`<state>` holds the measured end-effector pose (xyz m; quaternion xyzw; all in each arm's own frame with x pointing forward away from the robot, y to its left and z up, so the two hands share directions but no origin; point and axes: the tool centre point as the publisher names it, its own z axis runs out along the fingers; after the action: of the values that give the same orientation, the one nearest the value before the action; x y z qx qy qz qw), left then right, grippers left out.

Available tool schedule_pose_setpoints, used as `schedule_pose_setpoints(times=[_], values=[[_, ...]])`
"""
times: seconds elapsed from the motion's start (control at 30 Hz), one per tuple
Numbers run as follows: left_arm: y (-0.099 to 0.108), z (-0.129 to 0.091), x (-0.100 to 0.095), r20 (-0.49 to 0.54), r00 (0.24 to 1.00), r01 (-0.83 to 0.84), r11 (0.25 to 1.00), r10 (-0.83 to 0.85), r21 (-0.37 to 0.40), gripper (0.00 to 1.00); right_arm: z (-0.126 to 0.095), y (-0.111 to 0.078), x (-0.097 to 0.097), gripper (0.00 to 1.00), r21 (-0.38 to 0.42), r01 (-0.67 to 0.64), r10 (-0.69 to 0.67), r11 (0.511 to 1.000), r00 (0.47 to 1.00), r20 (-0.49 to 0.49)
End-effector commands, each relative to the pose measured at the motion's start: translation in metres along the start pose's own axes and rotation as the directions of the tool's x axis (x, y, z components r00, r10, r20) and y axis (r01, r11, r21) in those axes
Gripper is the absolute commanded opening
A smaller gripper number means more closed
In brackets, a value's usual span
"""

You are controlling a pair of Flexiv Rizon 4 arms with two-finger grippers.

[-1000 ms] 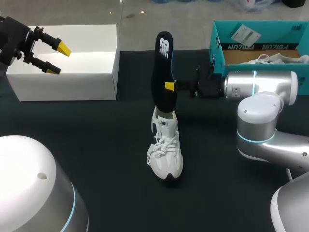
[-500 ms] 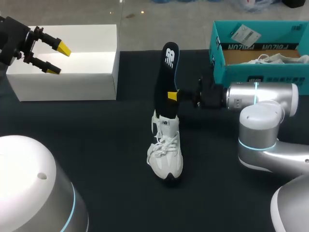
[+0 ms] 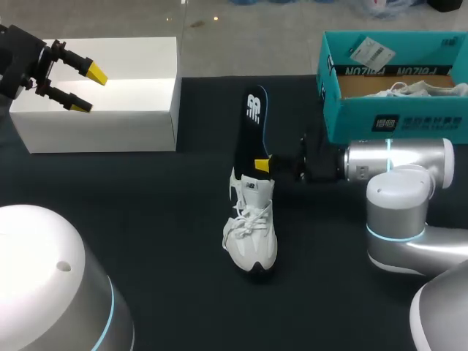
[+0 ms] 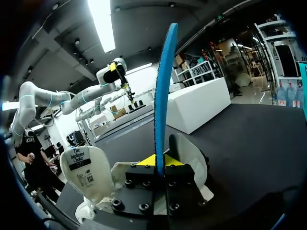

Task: Take the shoe out of the shoebox, open the shoe tongue, remove and reinsert the insole, then place the shoe into the shoebox

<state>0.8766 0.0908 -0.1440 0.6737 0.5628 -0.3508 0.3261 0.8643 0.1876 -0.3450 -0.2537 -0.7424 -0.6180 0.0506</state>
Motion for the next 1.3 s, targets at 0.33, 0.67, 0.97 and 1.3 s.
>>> schedule_pose_setpoints(times=[0.33, 0.67, 0.97, 1.3], values=[[0.0, 0.0, -0.001, -0.004, 1.0, 0.0, 1.0, 0.0, 0.0, 1.0, -0.002, -0.024, 0.01, 0.0, 0.071, -0.044, 0.045, 0.997, 0.999, -0.021], [0.0, 0.0, -0.001, -0.004, 1.0, 0.0, 1.0, 0.0, 0.0, 1.0, 0.001, -0.001, 0.009, 0.43, 0.036, -0.016, 0.017, 0.999, 1.0, -0.026], [0.0, 0.0, -0.001, -0.004, 1.0, 0.0, 1.0, 0.0, 0.0, 1.0, 0.005, 0.026, -0.001, 0.41, 0.009, 0.04, -0.039, 0.999, 0.999, -0.016], [0.0, 0.0, -0.001, -0.004, 1.0, 0.0, 1.0, 0.0, 0.0, 1.0, 0.014, 0.044, -0.014, 0.23, 0.006, 0.091, -0.091, 0.996, 0.996, -0.009]])
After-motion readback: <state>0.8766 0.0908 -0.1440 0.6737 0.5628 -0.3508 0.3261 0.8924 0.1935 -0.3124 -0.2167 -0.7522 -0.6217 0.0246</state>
